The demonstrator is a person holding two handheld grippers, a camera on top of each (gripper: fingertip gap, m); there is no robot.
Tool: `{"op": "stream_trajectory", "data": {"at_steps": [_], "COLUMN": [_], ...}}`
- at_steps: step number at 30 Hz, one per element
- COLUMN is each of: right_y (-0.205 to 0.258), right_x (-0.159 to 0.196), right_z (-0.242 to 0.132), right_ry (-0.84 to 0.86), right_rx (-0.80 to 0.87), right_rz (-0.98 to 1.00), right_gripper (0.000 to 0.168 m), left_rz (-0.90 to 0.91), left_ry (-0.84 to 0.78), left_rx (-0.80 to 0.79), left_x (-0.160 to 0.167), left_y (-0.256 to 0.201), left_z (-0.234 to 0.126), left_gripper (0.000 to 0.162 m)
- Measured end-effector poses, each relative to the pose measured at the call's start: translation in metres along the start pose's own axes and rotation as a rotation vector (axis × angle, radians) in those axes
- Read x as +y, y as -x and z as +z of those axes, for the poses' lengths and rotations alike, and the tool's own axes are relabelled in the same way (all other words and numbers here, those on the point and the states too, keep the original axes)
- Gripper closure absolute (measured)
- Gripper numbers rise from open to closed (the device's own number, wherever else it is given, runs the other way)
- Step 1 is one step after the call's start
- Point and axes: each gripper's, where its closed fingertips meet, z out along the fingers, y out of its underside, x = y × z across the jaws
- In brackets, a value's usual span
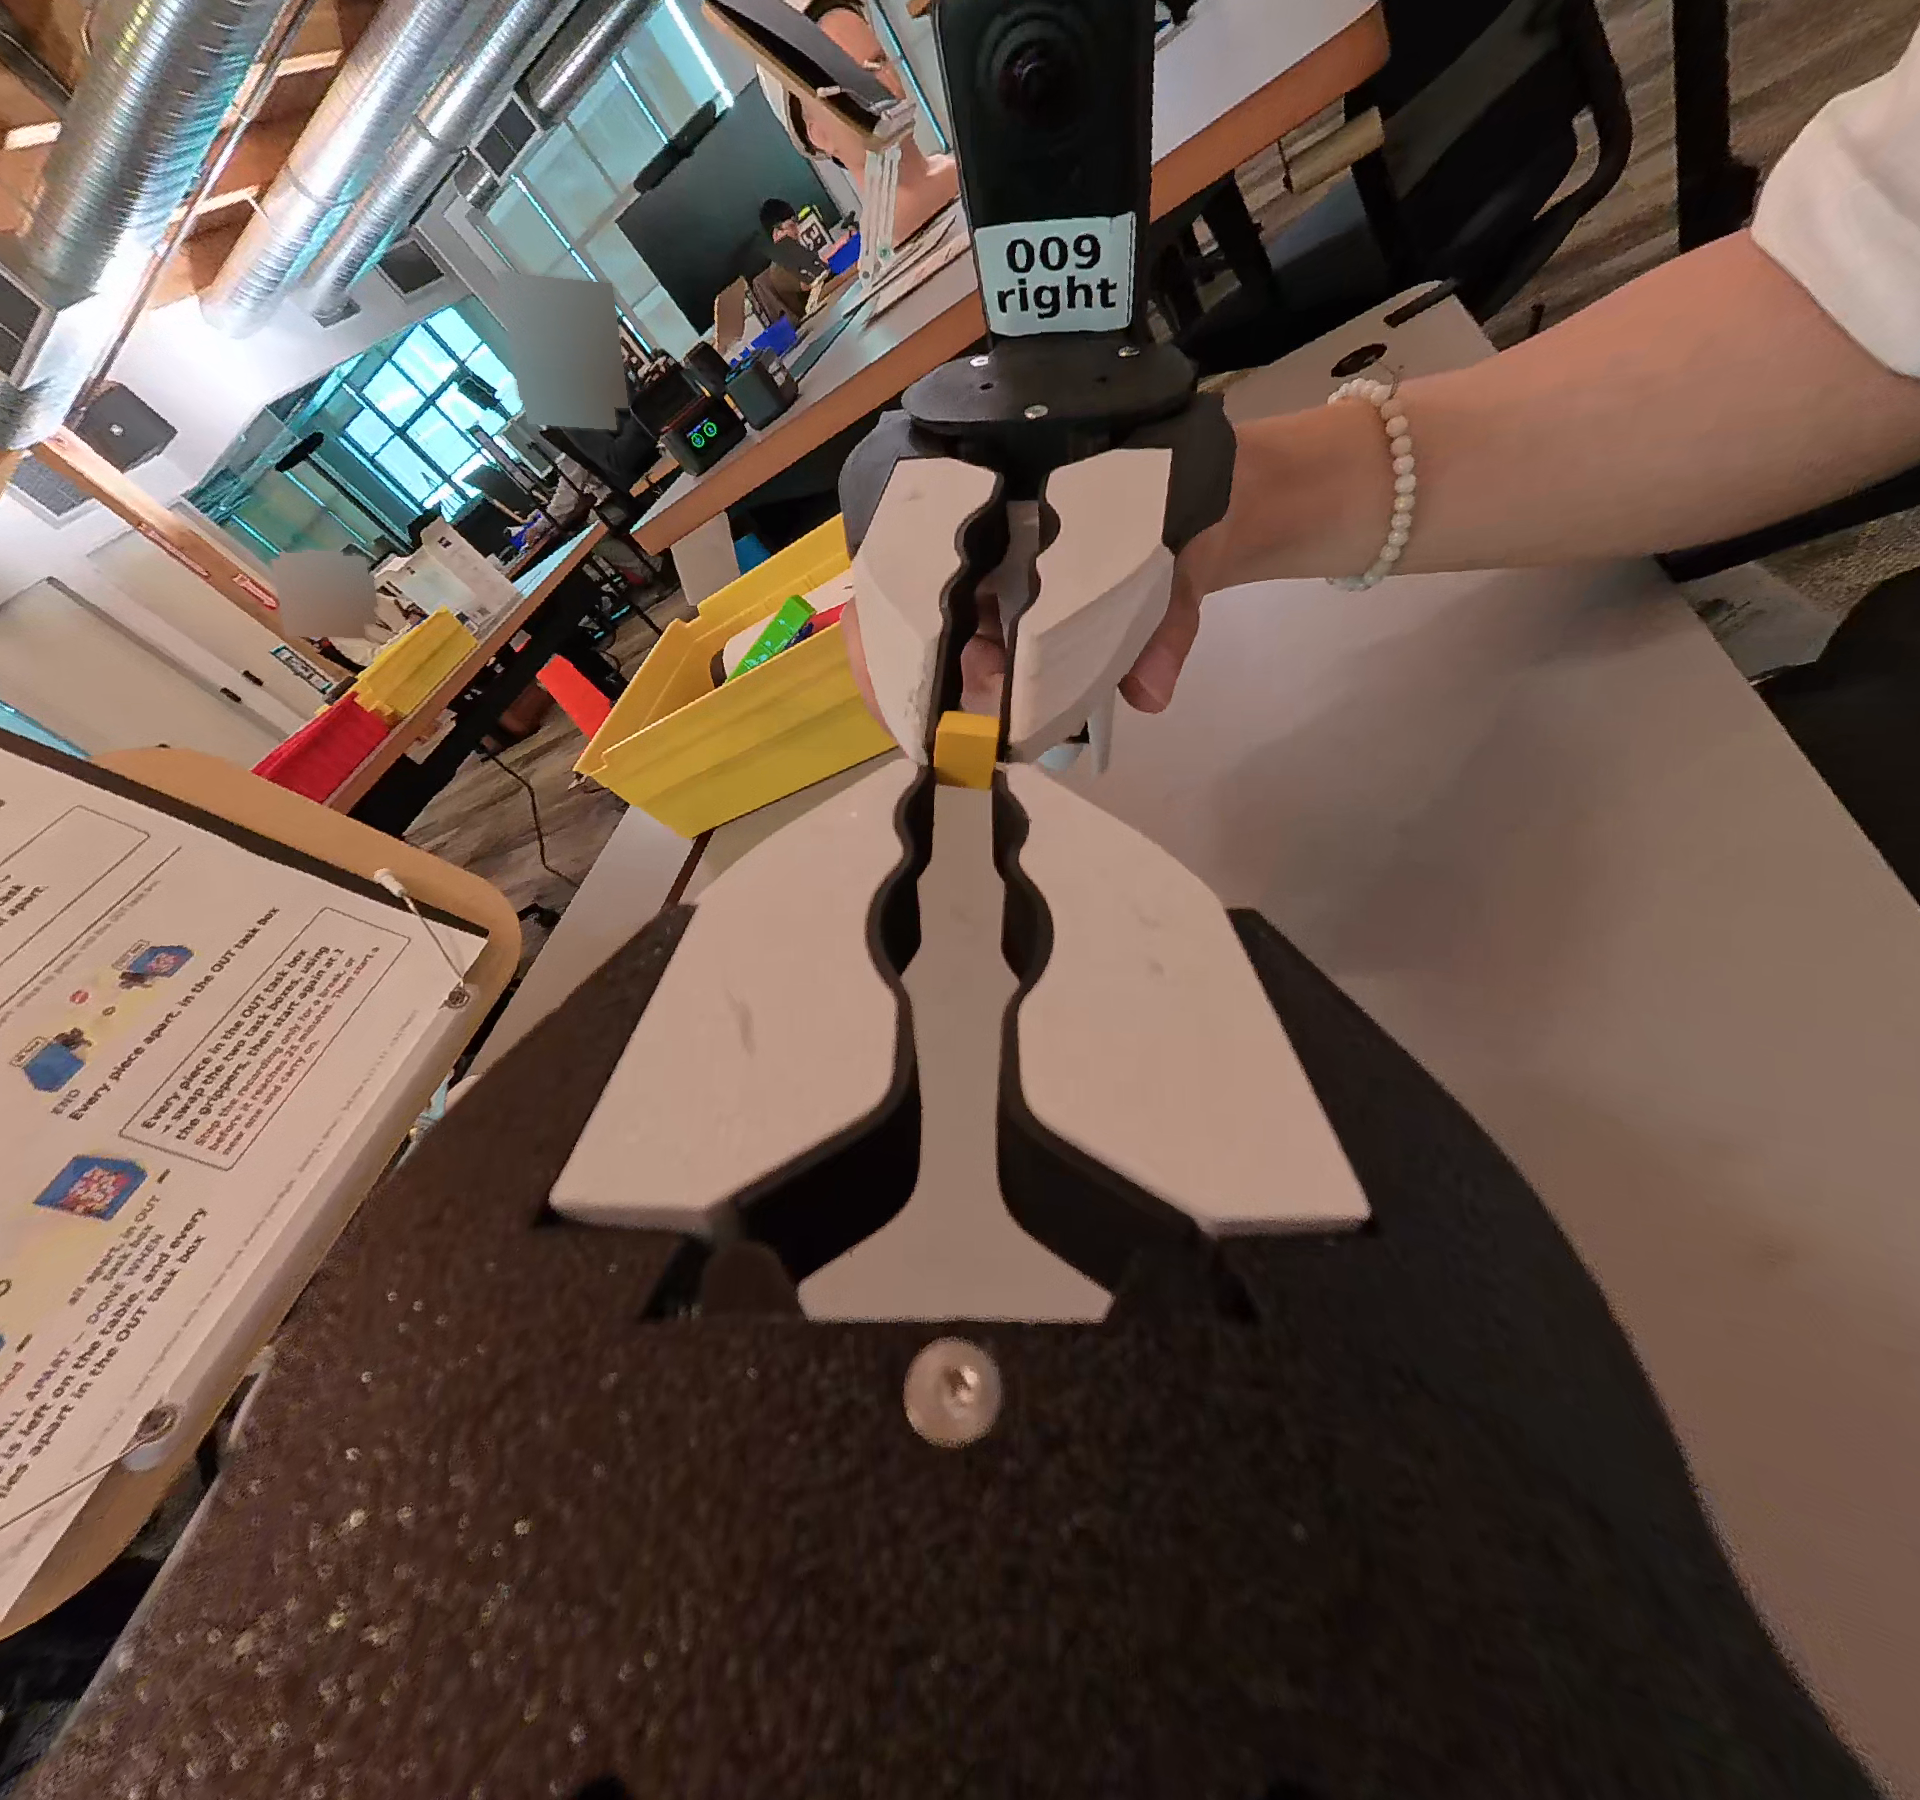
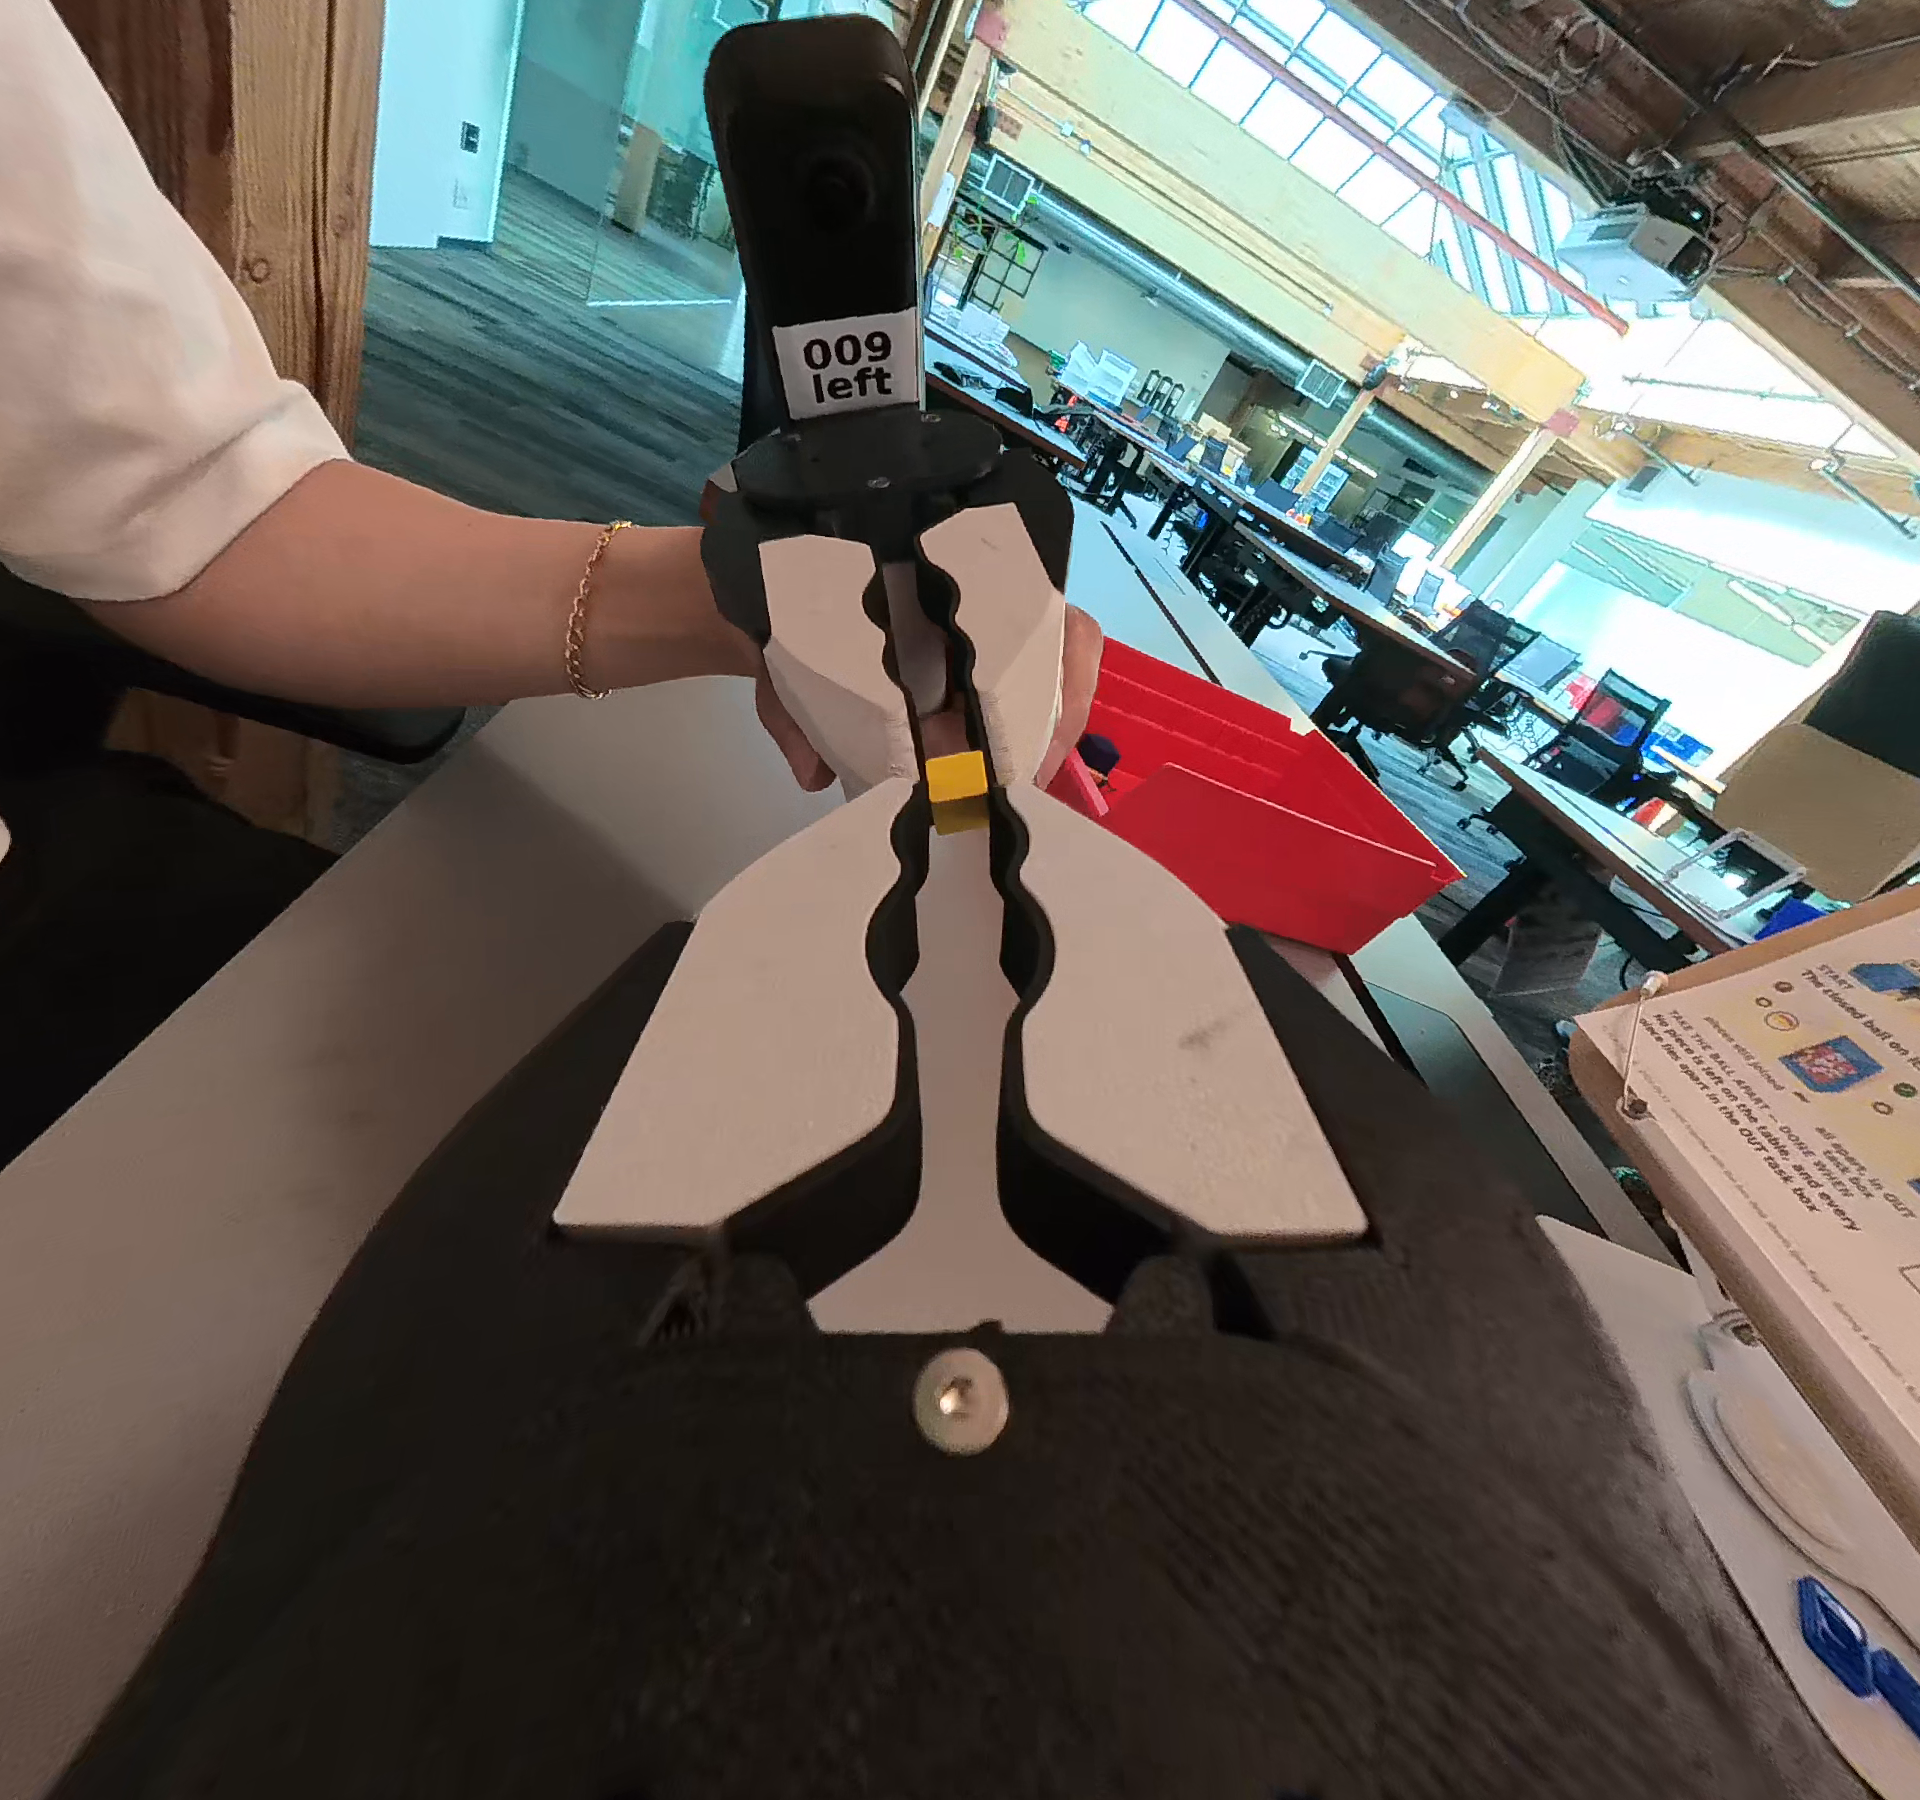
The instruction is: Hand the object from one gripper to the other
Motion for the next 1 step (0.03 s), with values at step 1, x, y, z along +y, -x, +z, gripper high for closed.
{"op": "stream_trajectory", "data": {"at_steps": [1], "right_y": [-0.0006], "right_x": [0.0011], "right_z": [0.0000], "right_ry": [0.008], "right_rx": [0.004], "right_rz": [-0.001], "right_gripper": [0.158], "left_rz": [0.007], "left_ry": [0.009], "left_rx": [-0.005], "left_x": [0.0011], "left_y": [0.0005], "left_z": [0.0005], "left_gripper": [0.152]}}
